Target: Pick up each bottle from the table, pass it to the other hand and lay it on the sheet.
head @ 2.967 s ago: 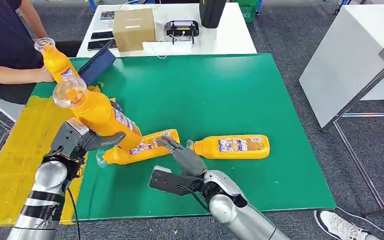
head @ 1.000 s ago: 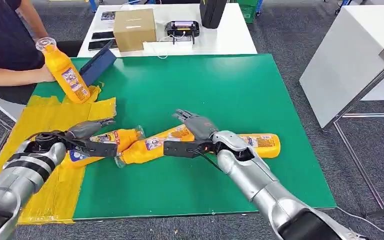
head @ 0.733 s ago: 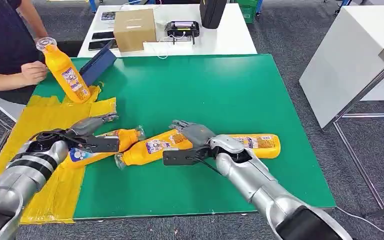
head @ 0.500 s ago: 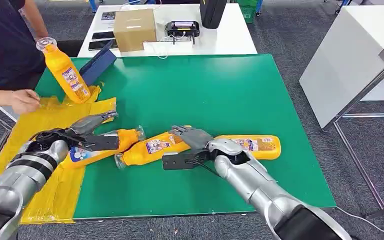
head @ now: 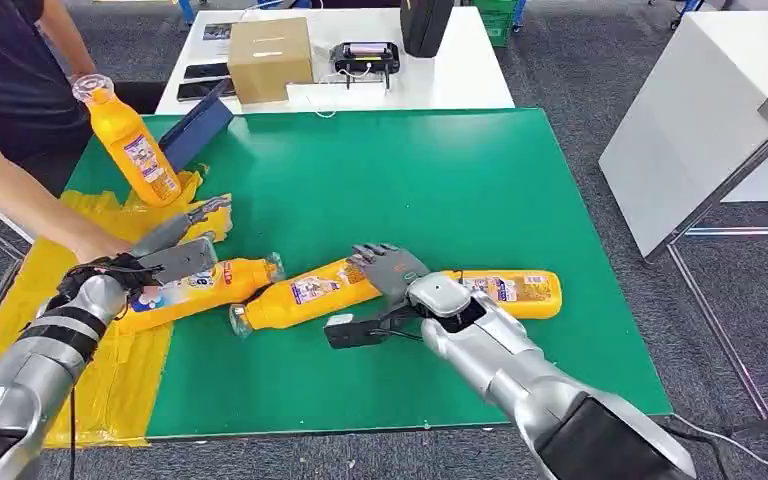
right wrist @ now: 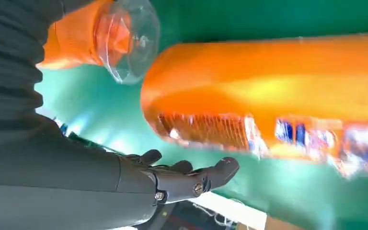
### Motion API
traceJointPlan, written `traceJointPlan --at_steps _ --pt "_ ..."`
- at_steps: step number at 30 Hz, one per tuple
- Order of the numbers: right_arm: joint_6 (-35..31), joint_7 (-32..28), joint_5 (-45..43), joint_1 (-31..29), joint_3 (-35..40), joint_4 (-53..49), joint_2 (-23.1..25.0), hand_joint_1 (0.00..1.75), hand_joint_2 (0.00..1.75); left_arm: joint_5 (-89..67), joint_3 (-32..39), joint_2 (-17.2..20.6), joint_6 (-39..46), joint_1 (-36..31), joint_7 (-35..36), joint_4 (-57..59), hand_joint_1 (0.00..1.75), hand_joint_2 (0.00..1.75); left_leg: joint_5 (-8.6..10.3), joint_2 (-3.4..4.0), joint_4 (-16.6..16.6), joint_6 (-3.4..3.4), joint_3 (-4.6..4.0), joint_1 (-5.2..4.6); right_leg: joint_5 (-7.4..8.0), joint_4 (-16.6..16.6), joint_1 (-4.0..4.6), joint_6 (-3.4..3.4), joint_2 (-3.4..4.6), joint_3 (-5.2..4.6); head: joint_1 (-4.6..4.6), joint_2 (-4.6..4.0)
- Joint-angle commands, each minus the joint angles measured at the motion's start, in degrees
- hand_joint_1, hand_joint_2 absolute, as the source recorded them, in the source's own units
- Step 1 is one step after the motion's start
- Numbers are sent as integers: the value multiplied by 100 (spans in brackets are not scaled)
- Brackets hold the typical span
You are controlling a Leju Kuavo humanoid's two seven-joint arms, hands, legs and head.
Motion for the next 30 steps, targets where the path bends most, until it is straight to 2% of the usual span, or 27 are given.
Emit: traceJointPlan --at_steps 1,2,6,14,19,20,21,23,26,27,30 --pt "850 150 449 -268 650 1513 302 2 175 112 172 -172 -166 -222 46 -14 0 0 -11 -15 5 -6 16 11 -10 -2 6 -8 17 23 0 0" --pt "994 78 473 -216 683 1534 329 175 175 136 176 -213 -168 -276 45 53 0 0 -7 -16 4 -5 10 9 -8 -1 5 -6 9 18 0 0" --pt "976 -30 386 34 581 1516 335 175 175 211 162 -339 -179 -370 2 116 0 0 -1 -17 -4 -6 31 14 -6 -17 9 -8 -5 35 0 0" --pt "1007 -112 366 98 515 1496 314 175 175 194 80 -362 -130 -365 0 40 0 0 -3 -2 -6 -6 79 13 -5 -18 8 -8 1 69 2 0" --pt "1283 -234 467 146 632 1485 327 175 175 227 76 -400 -101 -411 5 67 0 0 -5 -10 -9 -17 105 20 -5 -23 12 -19 7 56 0 0" --pt "1139 -119 514 180 646 1422 317 136 175 234 85 -393 -87 -393 5 69 0 0 -14 -2 -9 -21 118 18 -12 -22 11 -25 6 53 -2 0" --pt "952 179 587 202 648 1416 342 0 175 245 104 -375 -67 -349 9 38 0 0 -8 -12 -13 -24 115 22 -8 -28 14 -28 8 51 0 0" --pt "847 281 584 193 596 1386 378 0 175 262 133 -339 -46 -266 17 -38 0 0 -13 -6 -20 -28 135 23 -10 -33 13 -29 15 63 0 0" --pt "789 346 648 128 605 1346 406 0 175 271 152 -335 -50 -210 43 -150 0 0 -15 4 -15 -27 122 21 -10 -24 11 -28 30 63 0 0" --pt "786 354 655 119 607 1340 411 0 175 272 152 -336 -55 -218 45 -159 0 0 -11 7 -17 -21 126 21 -10 -24 10 -24 28 114 -4 0" --pt "786 354 655 119 607 1340 411 0 175 272 152 -336 -55 -218 45 -159 0 0 -13 7 -8 -20 125 22 -11 -17 13 -21 24 116 0 0"
